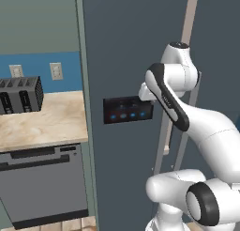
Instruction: Take the lemon wedge from the fridge and place it on the plate with fish on the dining counter.
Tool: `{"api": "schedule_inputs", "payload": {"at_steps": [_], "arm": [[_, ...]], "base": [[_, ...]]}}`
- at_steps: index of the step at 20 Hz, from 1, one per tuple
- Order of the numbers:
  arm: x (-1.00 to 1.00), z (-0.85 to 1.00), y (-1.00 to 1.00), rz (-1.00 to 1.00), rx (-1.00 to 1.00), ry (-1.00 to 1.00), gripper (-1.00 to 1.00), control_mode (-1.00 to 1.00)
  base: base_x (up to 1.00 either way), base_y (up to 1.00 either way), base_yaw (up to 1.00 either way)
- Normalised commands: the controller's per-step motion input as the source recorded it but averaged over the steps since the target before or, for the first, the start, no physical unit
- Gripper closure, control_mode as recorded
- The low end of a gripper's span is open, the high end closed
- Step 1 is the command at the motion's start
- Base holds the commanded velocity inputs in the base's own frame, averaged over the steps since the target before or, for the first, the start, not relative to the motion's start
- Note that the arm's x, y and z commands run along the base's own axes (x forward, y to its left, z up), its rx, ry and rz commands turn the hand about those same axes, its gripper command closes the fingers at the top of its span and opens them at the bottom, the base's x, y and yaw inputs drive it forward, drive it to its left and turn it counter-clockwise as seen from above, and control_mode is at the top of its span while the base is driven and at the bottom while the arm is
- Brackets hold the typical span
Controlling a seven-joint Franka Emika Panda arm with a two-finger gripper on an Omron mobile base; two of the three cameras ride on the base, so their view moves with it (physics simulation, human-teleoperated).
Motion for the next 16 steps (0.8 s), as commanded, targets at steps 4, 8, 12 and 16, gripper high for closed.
{"api": "schedule_inputs", "payload": {"at_steps": [4,8,12,16], "arm": [[-0.02,-0.01,0.01,0.0,-0.02,-0.01,-1.0,-1.0],[0.0,0.0,0.0,0.0,0.0,0.0,-1.0,-1.0],[0.0,0.0,0.0,0.0,0.0,0.0,-1.0,-1.0],[0.0,0.0,0.0,0.0,0.0,0.0,-1.0,-1.0]], "base": [[0.0,0.0,0.0],[0.0,0.0,0.0],[0.0,0.0,0.0],[0.0,0.0,0.0]]}}
